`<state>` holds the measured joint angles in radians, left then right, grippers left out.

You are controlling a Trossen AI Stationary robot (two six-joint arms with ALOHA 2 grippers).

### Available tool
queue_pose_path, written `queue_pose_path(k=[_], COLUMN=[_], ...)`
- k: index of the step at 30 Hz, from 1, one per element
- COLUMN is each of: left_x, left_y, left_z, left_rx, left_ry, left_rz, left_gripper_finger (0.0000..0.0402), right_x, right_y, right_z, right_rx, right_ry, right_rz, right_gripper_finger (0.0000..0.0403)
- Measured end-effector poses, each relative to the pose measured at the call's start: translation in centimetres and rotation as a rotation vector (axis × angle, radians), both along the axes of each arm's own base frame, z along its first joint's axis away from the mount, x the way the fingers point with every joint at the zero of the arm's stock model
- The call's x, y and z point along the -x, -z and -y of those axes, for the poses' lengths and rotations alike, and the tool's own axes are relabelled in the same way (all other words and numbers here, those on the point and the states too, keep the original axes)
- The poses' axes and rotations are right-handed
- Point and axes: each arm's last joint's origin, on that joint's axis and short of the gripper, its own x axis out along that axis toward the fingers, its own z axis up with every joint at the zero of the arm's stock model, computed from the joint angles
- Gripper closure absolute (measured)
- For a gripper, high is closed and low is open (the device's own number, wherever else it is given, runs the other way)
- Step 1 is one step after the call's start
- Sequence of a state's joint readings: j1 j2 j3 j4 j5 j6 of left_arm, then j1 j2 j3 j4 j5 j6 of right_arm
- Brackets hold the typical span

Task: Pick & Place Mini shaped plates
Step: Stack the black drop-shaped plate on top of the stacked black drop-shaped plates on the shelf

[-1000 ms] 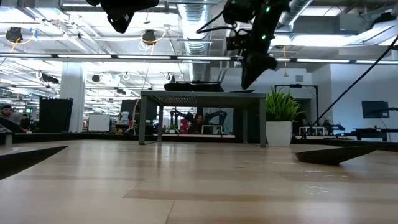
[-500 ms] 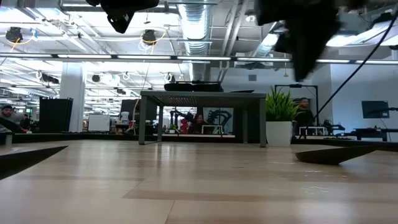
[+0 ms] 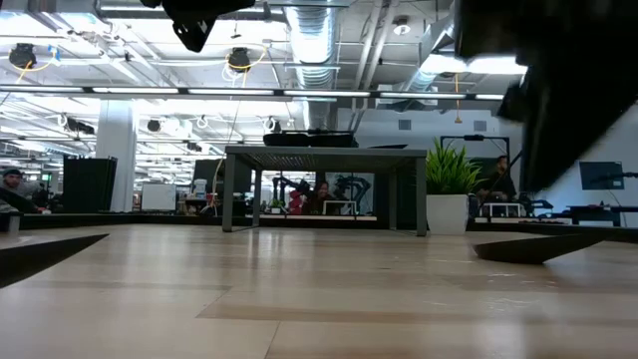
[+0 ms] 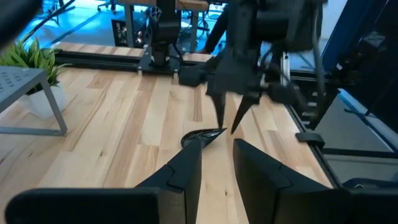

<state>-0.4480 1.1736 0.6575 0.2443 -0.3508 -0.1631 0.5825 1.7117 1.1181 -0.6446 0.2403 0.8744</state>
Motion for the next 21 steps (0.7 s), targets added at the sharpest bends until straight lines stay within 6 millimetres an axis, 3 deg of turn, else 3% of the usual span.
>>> queue_pose_path(k=[7,17,21], left_x=[0.0,-0.1,-0.1], left_y=[-0.2,-0.2,-0.2], left_z=[0.0,0.0,0.0], left_rx=[0.009,0.011,0.011], left_ry=[0.0,0.0,0.0], left_rz=[0.02,0.024,0.024], left_gripper_finger=[0.0308,0.0308,0.0308], right_x=[-1.3,-1.8,-1.6], right_y=[4.3,4.3,4.5], right_z=[0.6,1.2,1.5], right_rx=[0.12,0.152,0.142], right_ry=[0.003,0.014,-0.02], right_rz=[-0.107,-0.129,-0.198], right_gripper_finger=[0.0311,0.0315,0.0355])
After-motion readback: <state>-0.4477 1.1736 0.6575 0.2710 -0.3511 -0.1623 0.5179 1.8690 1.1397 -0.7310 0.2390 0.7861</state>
